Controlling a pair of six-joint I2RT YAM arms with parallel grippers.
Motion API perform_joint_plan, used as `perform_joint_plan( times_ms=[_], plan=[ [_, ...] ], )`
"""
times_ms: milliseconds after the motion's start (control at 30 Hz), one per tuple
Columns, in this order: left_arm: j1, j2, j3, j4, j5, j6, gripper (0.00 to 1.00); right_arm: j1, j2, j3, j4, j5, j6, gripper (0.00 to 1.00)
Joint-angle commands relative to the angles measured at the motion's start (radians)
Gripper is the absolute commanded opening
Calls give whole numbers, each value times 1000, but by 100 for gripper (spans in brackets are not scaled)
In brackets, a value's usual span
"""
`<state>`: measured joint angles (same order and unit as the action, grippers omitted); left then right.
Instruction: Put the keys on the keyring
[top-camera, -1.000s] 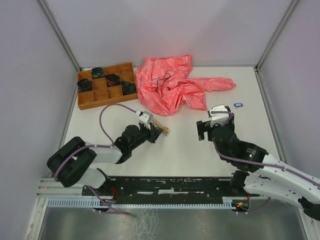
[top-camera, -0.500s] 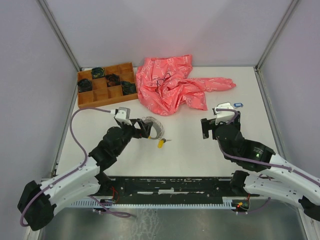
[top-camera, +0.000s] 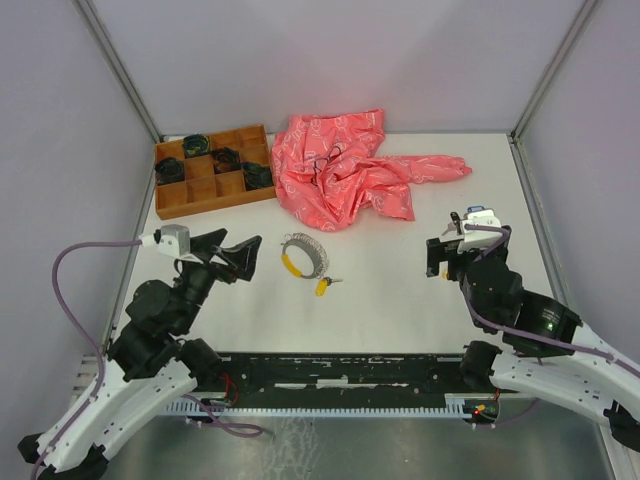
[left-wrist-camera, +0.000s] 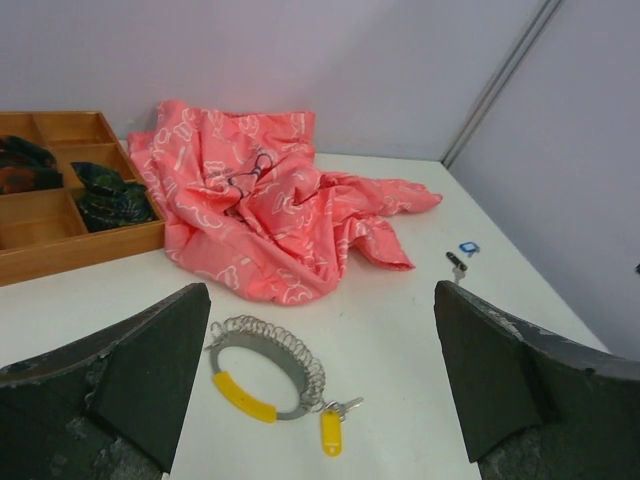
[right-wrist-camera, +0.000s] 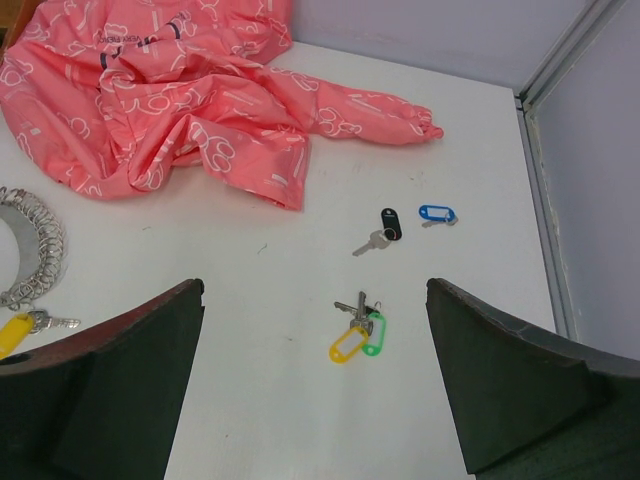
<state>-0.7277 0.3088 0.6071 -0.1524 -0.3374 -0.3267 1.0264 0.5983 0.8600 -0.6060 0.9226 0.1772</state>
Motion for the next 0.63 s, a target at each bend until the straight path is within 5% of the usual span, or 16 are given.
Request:
perform_joint_plan(
  times_ms=[0, 600],
  plan=[
    [2, 23, 39, -140, -36, 127, 99, -1, -23, -9, 49, 58, -48, 100],
    [2, 15, -7, -163, -26, 110, 99, -1, 49, 8, 58, 24, -60, 100]
  ],
)
